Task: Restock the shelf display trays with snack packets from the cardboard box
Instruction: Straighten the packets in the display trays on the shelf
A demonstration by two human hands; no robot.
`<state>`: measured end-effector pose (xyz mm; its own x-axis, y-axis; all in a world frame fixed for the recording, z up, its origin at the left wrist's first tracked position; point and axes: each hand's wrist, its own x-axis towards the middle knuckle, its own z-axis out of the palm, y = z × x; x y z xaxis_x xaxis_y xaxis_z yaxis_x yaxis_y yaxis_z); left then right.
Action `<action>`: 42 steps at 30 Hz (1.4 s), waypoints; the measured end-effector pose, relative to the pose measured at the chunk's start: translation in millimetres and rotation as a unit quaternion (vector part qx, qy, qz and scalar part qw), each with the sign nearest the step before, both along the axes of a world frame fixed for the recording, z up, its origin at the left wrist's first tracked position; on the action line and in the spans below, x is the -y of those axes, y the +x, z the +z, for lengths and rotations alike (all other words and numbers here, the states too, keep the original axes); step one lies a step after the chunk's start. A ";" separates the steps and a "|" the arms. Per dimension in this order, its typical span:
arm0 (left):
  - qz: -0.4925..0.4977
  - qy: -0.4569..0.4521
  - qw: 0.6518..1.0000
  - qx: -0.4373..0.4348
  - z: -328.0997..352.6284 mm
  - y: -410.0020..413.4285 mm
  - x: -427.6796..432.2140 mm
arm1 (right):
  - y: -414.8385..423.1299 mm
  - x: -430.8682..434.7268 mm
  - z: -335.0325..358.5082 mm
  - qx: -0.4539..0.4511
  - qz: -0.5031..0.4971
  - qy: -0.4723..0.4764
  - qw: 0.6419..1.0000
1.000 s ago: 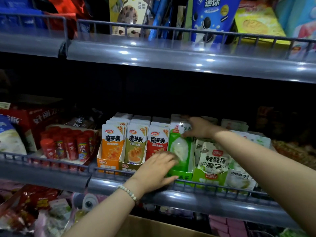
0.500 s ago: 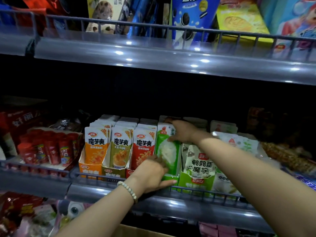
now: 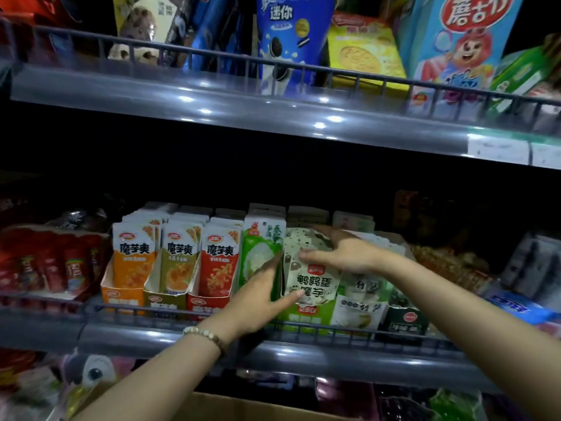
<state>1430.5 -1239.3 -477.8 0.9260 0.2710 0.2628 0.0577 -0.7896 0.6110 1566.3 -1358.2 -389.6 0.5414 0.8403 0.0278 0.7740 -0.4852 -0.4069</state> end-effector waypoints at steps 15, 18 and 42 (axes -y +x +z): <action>0.072 -0.133 0.984 -0.095 1.2 38.2 -2.3 | 10.1 -15.1 -18.1 -0.130 -0.028 0.024 0.991; 0.053 -0.142 0.986 -0.072 0.7 38.7 -2.4 | 15.9 -9.4 -18.3 -0.139 -0.019 0.038 0.989; 0.107 -0.099 0.989 -0.026 -19.4 13.7 12.7 | 16.3 -20.6 -21.0 0.146 0.068 -0.106 0.981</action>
